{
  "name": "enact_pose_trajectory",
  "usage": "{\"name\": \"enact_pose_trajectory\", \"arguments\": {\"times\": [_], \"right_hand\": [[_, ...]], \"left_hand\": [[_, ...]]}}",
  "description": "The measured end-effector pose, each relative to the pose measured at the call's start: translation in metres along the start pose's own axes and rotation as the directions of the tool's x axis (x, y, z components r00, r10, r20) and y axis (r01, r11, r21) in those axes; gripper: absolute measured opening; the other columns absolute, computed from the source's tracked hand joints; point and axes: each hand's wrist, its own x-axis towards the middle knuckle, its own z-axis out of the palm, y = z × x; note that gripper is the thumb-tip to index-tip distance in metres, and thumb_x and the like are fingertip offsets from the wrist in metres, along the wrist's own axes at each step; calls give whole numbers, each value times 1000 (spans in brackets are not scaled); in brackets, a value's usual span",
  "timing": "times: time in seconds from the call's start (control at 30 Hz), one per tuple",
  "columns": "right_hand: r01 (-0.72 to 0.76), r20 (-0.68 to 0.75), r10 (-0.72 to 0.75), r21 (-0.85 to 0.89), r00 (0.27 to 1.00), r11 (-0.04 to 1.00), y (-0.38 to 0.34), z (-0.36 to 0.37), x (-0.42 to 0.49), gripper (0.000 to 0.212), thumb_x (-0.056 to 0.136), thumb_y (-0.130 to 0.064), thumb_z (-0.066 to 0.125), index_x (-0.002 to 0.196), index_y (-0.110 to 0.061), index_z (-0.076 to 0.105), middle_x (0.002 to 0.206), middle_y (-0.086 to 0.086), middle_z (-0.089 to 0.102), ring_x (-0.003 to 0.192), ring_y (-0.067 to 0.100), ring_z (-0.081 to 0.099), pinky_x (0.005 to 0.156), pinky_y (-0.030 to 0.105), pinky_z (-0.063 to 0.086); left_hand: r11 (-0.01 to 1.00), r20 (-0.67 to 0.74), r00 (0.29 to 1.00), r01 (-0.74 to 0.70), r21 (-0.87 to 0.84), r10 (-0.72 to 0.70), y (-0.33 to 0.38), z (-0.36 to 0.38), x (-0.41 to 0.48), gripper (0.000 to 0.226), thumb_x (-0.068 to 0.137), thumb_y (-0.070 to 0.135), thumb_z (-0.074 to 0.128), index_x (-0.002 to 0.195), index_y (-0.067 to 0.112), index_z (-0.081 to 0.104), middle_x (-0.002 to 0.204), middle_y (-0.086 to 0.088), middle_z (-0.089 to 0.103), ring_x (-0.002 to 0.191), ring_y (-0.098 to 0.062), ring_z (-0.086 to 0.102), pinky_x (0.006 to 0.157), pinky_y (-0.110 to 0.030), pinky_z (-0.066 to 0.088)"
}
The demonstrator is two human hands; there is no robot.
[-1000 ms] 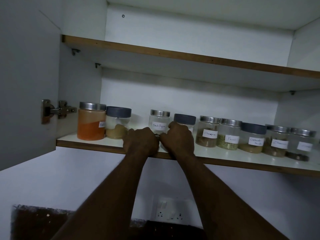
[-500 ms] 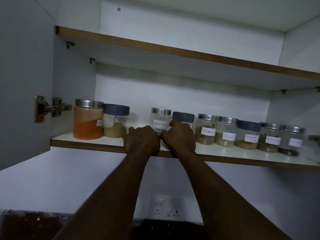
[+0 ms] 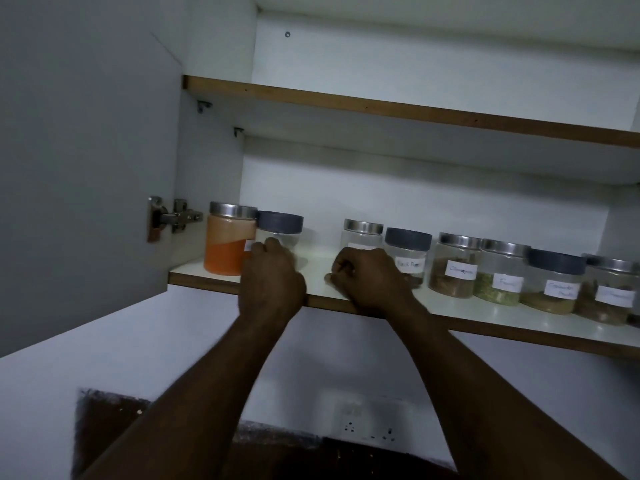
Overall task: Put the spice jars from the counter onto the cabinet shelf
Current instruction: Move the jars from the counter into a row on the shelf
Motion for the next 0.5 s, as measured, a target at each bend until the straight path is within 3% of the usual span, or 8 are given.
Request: {"name": "enact_pose_trajectory", "arguments": {"times": [0.13, 0.33, 0.43, 0.5], "right_hand": [[59, 36, -62, 68, 997, 996, -42, 28, 17, 60, 88, -40, 71, 141, -21, 50, 125, -1, 70, 112, 23, 65, 88, 35, 51], [-87, 228, 24, 270, 973, 959, -52, 37, 40, 89, 91, -39, 69, 161, -27, 16, 149, 6, 55, 128, 31, 58, 100, 38, 47], [-120, 113, 82, 387, 990, 914, -49, 33, 31, 91, 79, -45, 71, 157, -25, 28, 140, 2, 63, 125, 25, 60, 96, 32, 45], [-126, -65, 166, 405, 984, 906, -47, 35, 25, 70, 77, -35, 69, 142, -23, 45, 118, -2, 72, 111, 21, 66, 86, 28, 47]], "left_hand": [[994, -29, 996, 83, -68, -85, -4, -9, 2, 45, 86, 12, 71, 124, 0, 49, 117, -18, 56, 99, -29, 59, 73, -28, 42], [980, 82, 981, 184, -75, -178, -11, -7, 20, 48, 85, 25, 76, 122, 4, 53, 114, -13, 64, 102, -28, 63, 76, -32, 46], [980, 212, 958, 199, -15, -191, -14, -8, 32, 48, 89, 37, 69, 124, 8, 52, 113, -10, 66, 104, -28, 63, 83, -37, 49], [984, 332, 928, 176, 7, -168, -15, -9, 42, 52, 88, 39, 69, 126, 9, 50, 117, -8, 64, 108, -27, 61, 91, -41, 49]]}}
